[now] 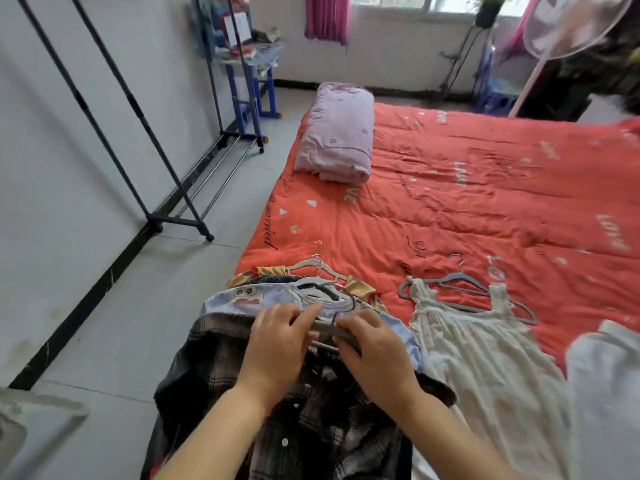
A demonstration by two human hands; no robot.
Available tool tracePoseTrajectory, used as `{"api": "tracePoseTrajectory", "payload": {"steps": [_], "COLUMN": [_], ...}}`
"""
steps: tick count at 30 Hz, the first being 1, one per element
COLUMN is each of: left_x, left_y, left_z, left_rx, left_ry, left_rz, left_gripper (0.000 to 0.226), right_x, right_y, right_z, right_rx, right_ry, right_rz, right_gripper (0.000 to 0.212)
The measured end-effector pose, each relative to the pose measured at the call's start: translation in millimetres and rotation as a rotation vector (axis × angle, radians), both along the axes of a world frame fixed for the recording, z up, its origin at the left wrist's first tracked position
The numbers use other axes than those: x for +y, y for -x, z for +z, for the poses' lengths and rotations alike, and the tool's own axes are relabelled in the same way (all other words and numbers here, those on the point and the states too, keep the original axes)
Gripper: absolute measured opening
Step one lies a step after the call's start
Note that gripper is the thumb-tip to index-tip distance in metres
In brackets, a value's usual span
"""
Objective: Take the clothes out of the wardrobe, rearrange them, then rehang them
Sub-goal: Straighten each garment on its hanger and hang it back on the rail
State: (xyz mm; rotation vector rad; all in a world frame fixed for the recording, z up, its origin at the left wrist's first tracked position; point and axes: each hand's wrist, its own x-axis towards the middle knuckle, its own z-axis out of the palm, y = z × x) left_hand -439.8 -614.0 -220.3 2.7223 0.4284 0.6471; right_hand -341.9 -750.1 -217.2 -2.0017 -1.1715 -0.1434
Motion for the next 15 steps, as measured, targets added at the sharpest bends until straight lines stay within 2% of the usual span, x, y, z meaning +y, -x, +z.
{"api": "tracePoseTrajectory", "payload": {"steps": [7, 15], "left_x": [-100, -240], "left_y": [54, 70], "left_z": [79, 134], "left_rx": [-0.251, -0.389], "left_ry": [-0.021, -0.113], "left_rz": [-0.242, -0.45], "left_gripper": [0.036, 0.033], "right_x": [-123, -275], "right_y": [78, 129], "right_z": [66, 114], "right_rx": [-0.055, -0.108], "right_ry": [-0.108, -0.122], "right_rz": [-0.222, -0.494], "right_gripper": [0.029, 0.034]}}
